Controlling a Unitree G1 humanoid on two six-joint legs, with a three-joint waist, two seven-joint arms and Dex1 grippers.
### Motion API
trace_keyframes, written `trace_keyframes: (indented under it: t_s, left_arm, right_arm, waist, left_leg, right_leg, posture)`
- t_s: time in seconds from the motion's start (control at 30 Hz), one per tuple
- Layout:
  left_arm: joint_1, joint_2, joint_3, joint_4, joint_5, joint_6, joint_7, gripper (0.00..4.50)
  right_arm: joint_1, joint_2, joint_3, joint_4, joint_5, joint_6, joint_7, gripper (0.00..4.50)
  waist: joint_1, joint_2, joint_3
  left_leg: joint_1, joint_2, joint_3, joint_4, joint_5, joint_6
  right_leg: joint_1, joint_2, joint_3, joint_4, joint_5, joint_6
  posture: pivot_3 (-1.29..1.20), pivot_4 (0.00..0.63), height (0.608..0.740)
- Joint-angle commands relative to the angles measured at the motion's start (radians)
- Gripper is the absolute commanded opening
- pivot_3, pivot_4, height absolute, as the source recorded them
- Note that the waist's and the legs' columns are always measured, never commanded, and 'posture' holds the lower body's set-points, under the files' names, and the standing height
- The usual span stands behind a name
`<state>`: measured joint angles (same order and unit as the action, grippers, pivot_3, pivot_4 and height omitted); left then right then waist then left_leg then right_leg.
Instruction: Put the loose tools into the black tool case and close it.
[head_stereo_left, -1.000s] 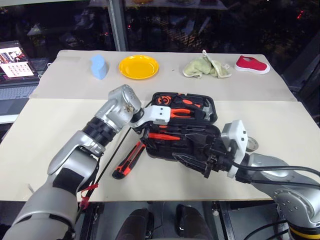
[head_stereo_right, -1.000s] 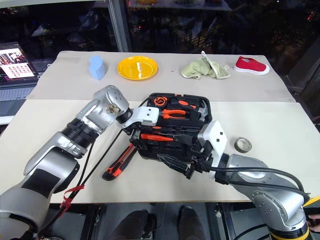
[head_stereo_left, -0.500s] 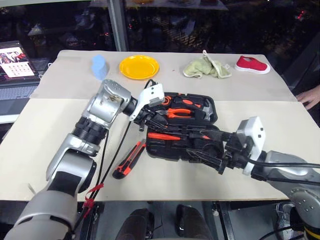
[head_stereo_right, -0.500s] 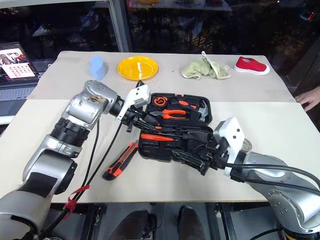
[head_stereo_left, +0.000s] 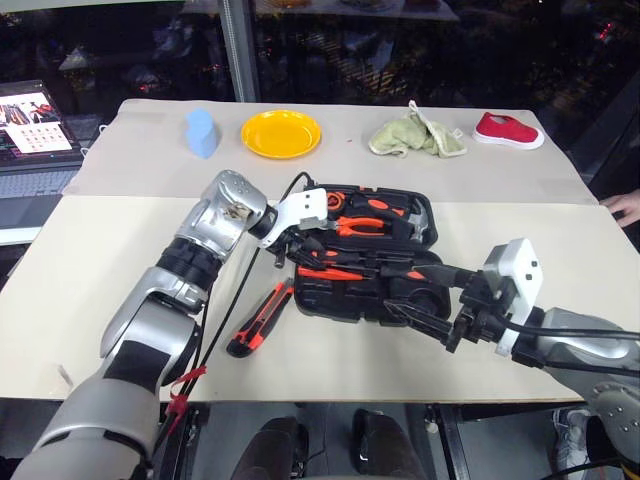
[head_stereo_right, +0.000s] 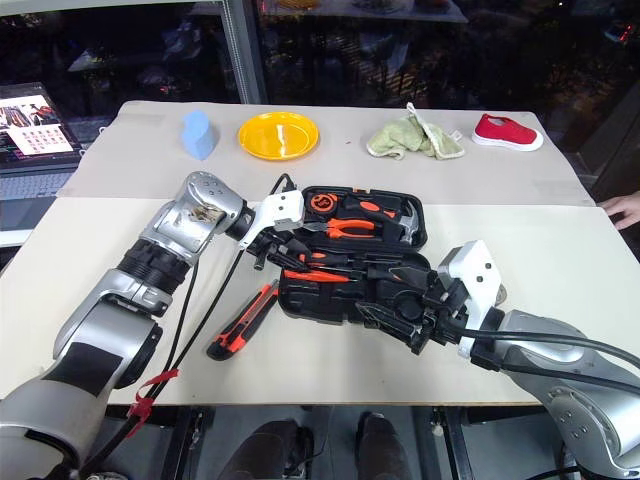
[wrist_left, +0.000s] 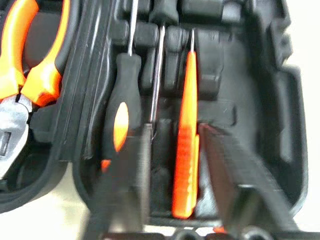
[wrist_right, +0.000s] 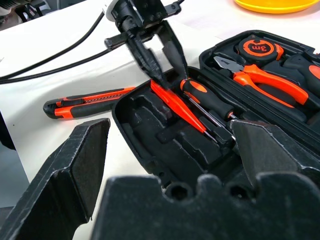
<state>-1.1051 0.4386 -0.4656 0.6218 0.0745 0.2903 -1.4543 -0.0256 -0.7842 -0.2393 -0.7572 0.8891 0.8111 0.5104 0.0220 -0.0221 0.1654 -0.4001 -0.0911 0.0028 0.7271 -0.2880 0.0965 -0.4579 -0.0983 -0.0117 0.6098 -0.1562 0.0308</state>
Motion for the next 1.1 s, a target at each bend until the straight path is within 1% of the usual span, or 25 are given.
trace_keyframes:
  t_s: [0.03,0.17,0.27,0.3,0.37,0.43,0.5,0.53,0.73,0.87,1.1]
  left_arm:
    - [-0.04,-0.004,-0.006,0.017,0.022,-0.041,-0.019,3.32]
    - [-0.045,-0.012,0.0,0.028,0.026,-0.05,-0.025,3.32]
    - [-0.043,-0.016,0.006,0.025,0.023,-0.043,-0.031,2.46]
    - [-0.04,-0.014,0.004,0.02,0.022,-0.043,-0.039,2.05]
    - [-0.035,-0.013,0.003,0.011,0.02,-0.038,-0.047,1.56]
    - [-0.029,-0.012,0.001,0.004,0.022,-0.038,-0.053,0.95]
    - [-0.021,-0.009,-0.002,-0.01,0.021,-0.031,-0.066,0.15]
    - [-0.018,-0.008,-0.002,-0.017,0.02,-0.027,-0.071,0.01]
    - [-0.01,-0.002,0.006,-0.058,0.003,0.011,-0.099,0.01]
    - [-0.019,-0.025,0.02,-0.059,-0.004,0.045,-0.076,0.01]
    - [-0.011,-0.034,0.006,-0.059,0.012,0.021,-0.072,0.01]
  right_arm:
    - [0.003,0.014,-0.009,-0.028,-0.003,-0.025,-0.012,4.5]
    - [-0.005,0.025,0.0,-0.027,-0.009,-0.024,-0.02,4.5]
    - [-0.004,0.026,-0.003,-0.025,-0.012,-0.025,-0.021,4.5]
    - [-0.004,0.026,-0.005,-0.025,-0.012,-0.025,-0.023,4.5]
    - [-0.002,0.029,-0.009,-0.025,-0.011,-0.025,-0.026,4.5]
    - [-0.001,0.033,-0.012,-0.024,-0.008,-0.025,-0.03,4.5]
    - [0.0,0.035,-0.018,-0.025,-0.001,-0.023,-0.034,4.5]
    - [0.001,0.036,-0.021,-0.025,0.002,-0.022,-0.035,4.5]
    - [0.008,0.028,-0.033,-0.026,0.01,-0.016,-0.035,4.5]
    - [0.012,0.024,-0.04,-0.028,0.012,-0.014,-0.034,4.5]
    - [0.008,0.025,-0.035,-0.03,0.011,-0.01,-0.041,4.5]
  waist:
    - [0.0,0.0,0.0]
    - [0.0,0.0,0.0]
    - [0.0,0.0,0.0]
    - [0.0,0.0,0.0]
    - [0.0,0.0,0.0]
    - [0.0,0.0,0.0]
    - [0.0,0.0,0.0]
    - [0.0,0.0,0.0]
    - [-0.001,0.0,0.0]
    - [-0.001,0.0,0.0]
    - [-0.001,0.0,0.0]
  left_leg:
    - [0.0,0.0,0.0,0.0,0.0,0.0]
    - [0.0,0.0,0.0,0.0,0.0,0.001]
    - [0.0,0.0,0.0,0.0,0.0,0.001]
    - [0.0,0.0,0.0,0.0,0.0,0.001]
    - [0.0,0.0,0.0,0.0,0.0,0.001]
    - [0.0,0.0,0.0,0.0,0.0,0.001]
    - [0.0,0.0,0.0,0.0,0.0,0.001]
    - [0.0,0.0,0.0,0.0,0.0,0.001]
    - [0.0,0.0,0.0,0.0,0.0,0.001]
    - [0.0,0.0,0.0,0.0,0.0,0.001]
    - [0.0,0.0,0.0,0.0,0.0,0.001]
  right_leg:
    - [0.0,0.0,0.0,0.0,0.0,0.0]
    - [0.0,0.0,0.0,0.0,0.0,0.0]
    - [0.0,0.0,0.0,0.0,0.0,0.0]
    - [0.0,0.0,0.0,0.0,0.0,0.0]
    - [0.0,0.0,0.0,0.0,0.0,0.0]
    - [0.0,0.0,0.0,0.0,0.0,0.0]
    - [0.0,0.0,0.0,0.0,0.0,0.0]
    - [0.0,0.0,0.0,0.0,0.0,0.0]
    - [0.0,0.001,0.0,0.0,0.0,0.0]
    - [0.0,0.001,0.0,0.0,0.0,0.0]
    - [0.0,0.001,0.0,0.0,0.0,0.0]
  posture:
    - [0.0,0.15,0.74]
    - [0.0,0.15,0.74]
    - [0.0,0.15,0.74]
    - [0.0,0.15,0.74]
    - [0.0,0.15,0.74]
    - [0.0,0.15,0.74]
    - [0.0,0.15,0.74]
    - [0.0,0.15,0.74]
    - [0.0,0.15,0.74]
    - [0.0,0.15,0.74]
    - [0.0,0.15,0.74]
